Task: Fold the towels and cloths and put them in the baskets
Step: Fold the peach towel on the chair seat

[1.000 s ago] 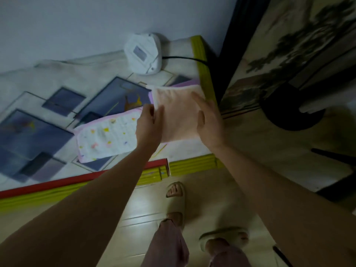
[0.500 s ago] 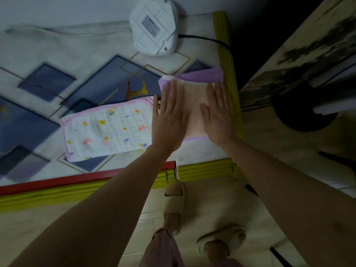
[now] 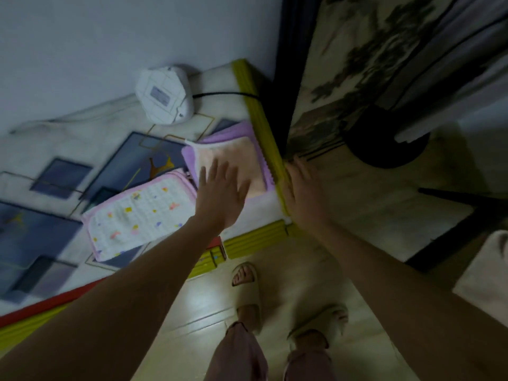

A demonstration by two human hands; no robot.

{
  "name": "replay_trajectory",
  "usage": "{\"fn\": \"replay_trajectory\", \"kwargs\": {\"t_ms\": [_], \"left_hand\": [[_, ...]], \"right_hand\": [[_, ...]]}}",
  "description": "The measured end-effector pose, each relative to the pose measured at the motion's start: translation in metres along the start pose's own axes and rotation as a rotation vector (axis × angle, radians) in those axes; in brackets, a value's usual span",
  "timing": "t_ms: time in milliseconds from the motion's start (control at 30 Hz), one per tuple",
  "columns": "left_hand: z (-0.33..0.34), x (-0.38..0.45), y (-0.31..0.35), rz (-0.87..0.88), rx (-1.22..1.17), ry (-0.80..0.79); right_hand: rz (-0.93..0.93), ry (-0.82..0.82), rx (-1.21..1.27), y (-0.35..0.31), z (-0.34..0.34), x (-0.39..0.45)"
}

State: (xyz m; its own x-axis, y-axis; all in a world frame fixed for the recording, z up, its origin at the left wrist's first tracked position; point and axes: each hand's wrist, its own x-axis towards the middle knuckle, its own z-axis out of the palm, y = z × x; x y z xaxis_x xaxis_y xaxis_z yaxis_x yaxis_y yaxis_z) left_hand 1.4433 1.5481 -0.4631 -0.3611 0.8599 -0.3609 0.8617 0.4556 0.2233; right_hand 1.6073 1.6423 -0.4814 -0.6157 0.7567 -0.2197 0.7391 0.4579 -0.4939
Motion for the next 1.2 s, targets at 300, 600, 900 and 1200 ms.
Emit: {"fn": "replay_trajectory", "kwargs": {"t_ms": [300, 600, 900, 1200], "left_hand": [[-0.024, -0.028, 0.233, 0.429, 0.053, -0.542], [0.075, -0.098, 0.445, 0.642, 0.109, -0.560], [0.143, -0.127, 0.444, 0.820, 0.416, -0.417], [0.119, -0.097, 0.486, 0.824, 0.360, -0.486]], "right_hand": [[0.404, 0.174, 0.145, 0.147, -0.132, -0.182], [0.528, 0.064, -0.025, 0.293, -0.179, -0.355], [0.456, -0.046, -0.151, 0.335, -0.133, -0.400], [0.672, 0.043, -0.248, 0.335, -0.160, -0.380]]}}
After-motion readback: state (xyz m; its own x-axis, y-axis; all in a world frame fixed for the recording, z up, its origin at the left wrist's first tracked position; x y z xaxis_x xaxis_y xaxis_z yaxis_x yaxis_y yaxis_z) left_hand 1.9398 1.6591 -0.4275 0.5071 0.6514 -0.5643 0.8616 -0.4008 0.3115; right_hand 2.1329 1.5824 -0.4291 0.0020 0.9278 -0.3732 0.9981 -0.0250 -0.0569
